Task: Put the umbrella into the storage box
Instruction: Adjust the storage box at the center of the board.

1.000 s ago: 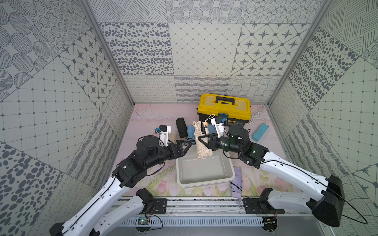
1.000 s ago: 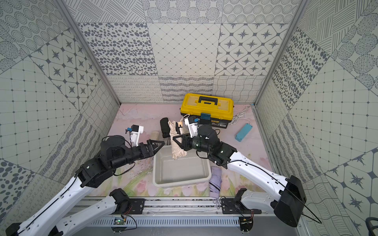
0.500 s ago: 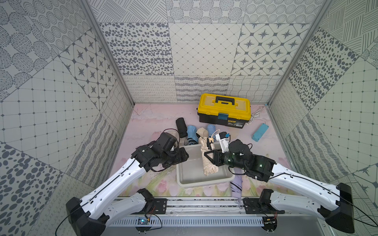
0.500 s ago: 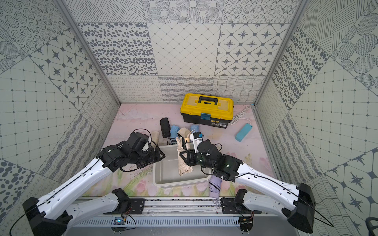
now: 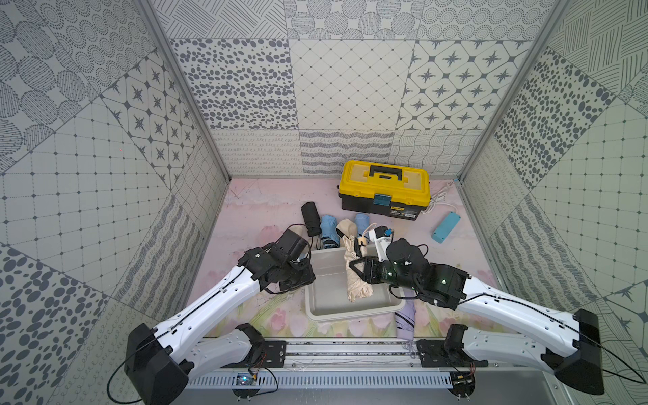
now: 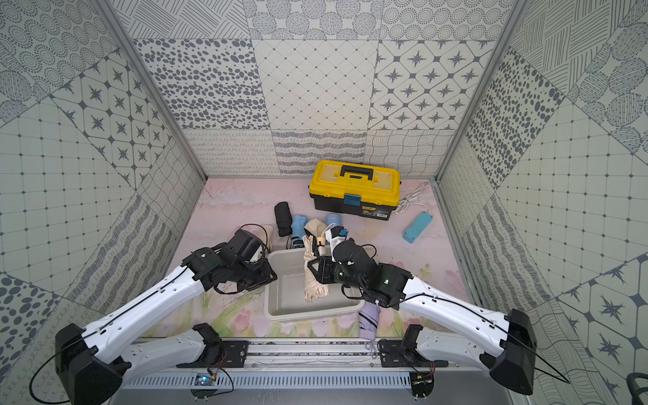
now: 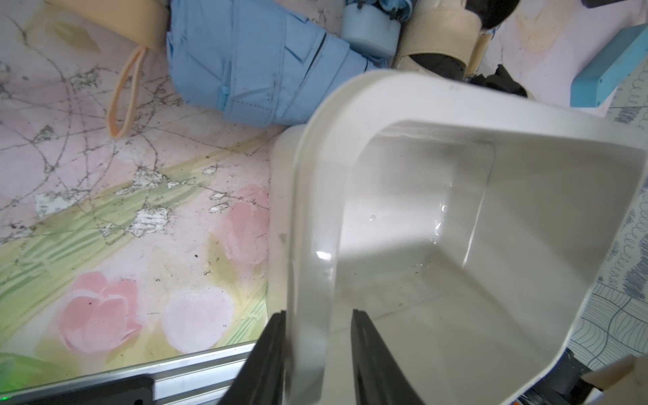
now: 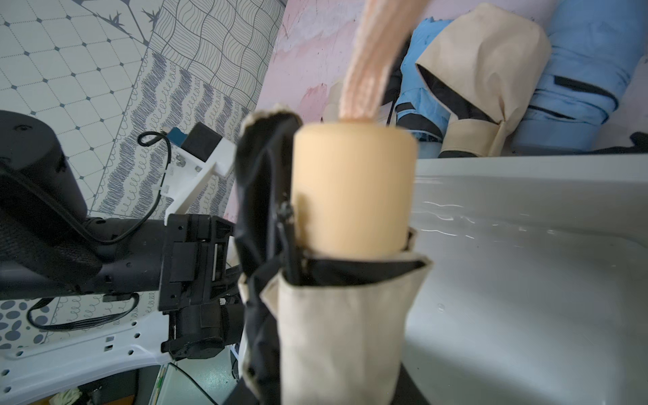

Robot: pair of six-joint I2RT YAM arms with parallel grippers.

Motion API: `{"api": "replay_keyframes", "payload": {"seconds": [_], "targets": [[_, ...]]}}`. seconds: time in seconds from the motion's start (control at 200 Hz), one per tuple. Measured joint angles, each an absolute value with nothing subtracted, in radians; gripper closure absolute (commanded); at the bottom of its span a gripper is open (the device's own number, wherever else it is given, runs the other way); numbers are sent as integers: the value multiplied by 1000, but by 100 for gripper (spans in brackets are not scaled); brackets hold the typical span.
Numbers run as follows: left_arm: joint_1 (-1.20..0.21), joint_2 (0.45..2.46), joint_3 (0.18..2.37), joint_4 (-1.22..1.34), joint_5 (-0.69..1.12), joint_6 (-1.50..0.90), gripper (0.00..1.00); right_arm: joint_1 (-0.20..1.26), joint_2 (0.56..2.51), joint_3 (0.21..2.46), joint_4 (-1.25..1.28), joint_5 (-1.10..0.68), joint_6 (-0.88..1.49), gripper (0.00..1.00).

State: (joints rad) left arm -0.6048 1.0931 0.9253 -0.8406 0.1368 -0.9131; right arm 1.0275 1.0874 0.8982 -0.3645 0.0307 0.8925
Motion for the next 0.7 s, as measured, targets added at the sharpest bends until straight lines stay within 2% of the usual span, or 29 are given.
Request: {"api": "replay_keyframes", "payload": {"seconds": [0.11, 0.285, 0.7], "targets": [[-605, 1094, 918, -804, 148, -921, 79, 1036, 1153, 924, -349, 28, 938, 90], [-605, 1103, 896, -727, 174, -945, 85, 1065, 1264, 941, -329, 29, 987, 89], [-607, 1136, 874, -603, 220, -1004, 81, 1121, 1380, 933, -264, 59, 1049, 89]]}}
